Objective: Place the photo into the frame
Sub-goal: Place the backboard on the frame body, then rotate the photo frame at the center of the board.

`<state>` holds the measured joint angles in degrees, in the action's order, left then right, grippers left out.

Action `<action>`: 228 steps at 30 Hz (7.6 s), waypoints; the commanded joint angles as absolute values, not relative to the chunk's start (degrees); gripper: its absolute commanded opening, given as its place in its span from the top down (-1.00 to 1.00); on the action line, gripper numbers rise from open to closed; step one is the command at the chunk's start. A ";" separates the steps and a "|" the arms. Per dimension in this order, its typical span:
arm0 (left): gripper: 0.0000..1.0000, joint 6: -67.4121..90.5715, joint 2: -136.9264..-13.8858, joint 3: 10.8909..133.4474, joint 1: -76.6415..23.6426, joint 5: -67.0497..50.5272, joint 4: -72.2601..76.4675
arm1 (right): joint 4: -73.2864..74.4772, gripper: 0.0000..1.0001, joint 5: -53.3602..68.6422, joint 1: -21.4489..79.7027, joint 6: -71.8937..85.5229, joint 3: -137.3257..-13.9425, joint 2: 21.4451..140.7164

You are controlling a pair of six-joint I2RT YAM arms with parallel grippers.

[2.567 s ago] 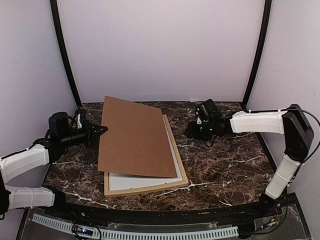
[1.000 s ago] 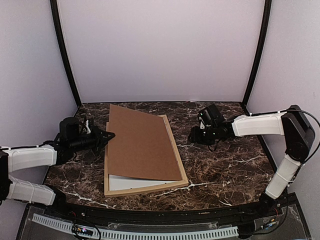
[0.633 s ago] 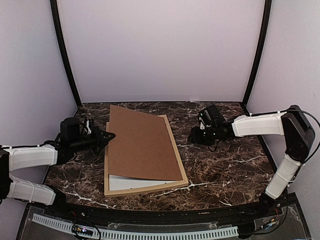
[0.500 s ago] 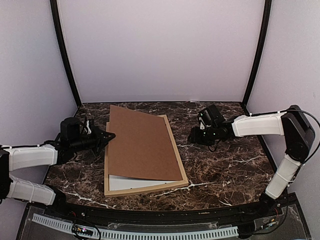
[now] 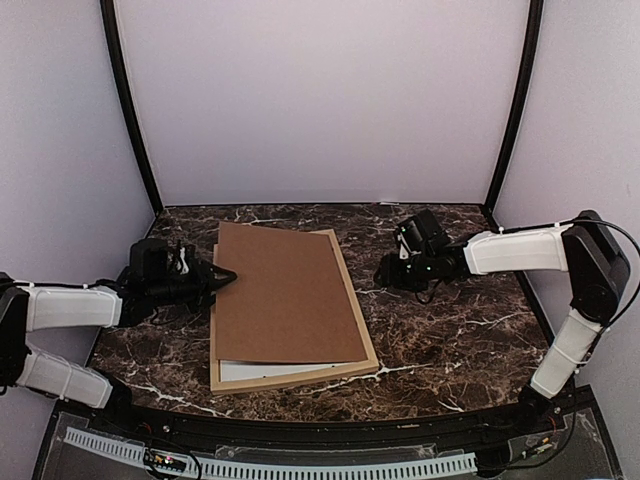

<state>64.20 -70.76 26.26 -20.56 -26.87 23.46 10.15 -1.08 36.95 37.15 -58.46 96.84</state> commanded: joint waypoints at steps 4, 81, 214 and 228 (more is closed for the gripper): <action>0.07 60.75 -72.91 28.57 -21.26 -27.44 22.34 | 6.96 -0.09 -0.17 36.40 37.49 -57.58 96.67; -0.76 33.73 -73.18 37.74 -21.80 -5.79 -8.06 | 8.70 -0.77 4.21 45.96 23.88 -52.05 92.94; -0.98 17.84 -76.09 51.92 -27.41 -14.27 -9.07 | 12.64 -0.96 -4.75 36.28 34.37 -35.42 74.68; -0.98 9.17 -110.17 82.26 -17.33 -15.91 -10.37 | 12.33 -0.97 2.16 38.03 41.67 -29.47 68.66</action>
